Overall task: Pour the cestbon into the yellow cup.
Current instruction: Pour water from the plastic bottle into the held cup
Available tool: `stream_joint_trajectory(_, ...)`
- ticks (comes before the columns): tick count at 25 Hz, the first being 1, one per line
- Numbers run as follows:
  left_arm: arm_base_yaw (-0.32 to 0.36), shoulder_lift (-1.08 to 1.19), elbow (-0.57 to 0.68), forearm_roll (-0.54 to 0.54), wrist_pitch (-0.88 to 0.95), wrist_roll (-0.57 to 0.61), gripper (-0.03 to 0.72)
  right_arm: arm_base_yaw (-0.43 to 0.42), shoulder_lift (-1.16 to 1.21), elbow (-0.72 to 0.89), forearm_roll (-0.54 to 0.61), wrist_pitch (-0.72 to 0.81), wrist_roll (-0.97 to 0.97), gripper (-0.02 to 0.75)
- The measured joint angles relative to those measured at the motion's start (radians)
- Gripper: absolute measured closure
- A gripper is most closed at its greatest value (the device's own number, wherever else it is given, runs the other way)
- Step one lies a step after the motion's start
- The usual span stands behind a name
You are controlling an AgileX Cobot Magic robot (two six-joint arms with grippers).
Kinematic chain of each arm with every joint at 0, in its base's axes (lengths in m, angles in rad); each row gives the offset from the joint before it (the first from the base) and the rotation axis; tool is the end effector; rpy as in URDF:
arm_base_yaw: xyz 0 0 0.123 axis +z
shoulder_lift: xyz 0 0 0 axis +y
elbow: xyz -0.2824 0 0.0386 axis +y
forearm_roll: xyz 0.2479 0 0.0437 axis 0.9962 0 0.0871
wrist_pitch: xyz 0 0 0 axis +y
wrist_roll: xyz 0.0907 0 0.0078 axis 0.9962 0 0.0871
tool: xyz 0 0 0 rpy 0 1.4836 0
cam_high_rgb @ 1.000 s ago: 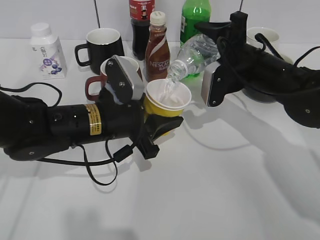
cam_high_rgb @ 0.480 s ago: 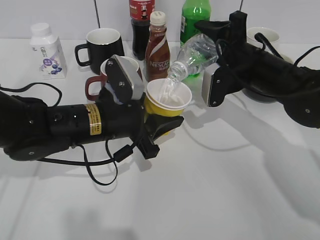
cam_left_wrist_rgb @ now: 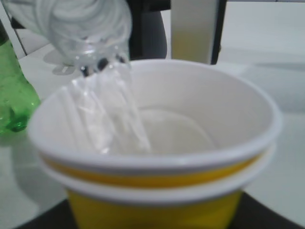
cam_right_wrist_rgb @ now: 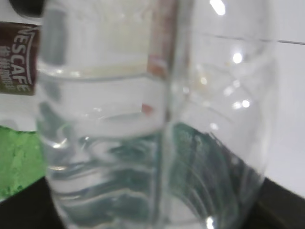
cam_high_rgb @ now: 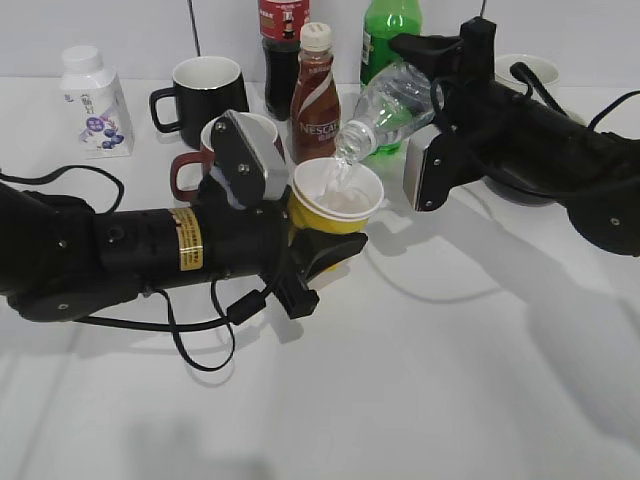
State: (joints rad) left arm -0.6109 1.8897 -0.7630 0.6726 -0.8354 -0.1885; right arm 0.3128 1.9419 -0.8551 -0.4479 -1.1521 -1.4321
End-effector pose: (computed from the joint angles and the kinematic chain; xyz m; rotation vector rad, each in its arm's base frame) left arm 0.2607 -0.2338 0.1480 1.1279 1.5457 -0.6637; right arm 0.3462 0.1498 0.1824 -1.4095 0.5548 -0.7667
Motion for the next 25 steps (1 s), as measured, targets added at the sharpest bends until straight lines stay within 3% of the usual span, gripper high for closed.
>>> stream_joint_trajectory(12, 0.007, 0.0, 0.0, -0.001, -0.031, 0.0, 0.357, 0.0, -0.001, 0.025, 0.019, 0.014, 0.172, 0.266)
stream_joint_trajectory(25, 0.015, 0.0, 0.0, -0.007, -0.05, 0.0, 0.36, 0.0, -0.001, 0.035, 0.014, 0.093, 0.761, 0.266)
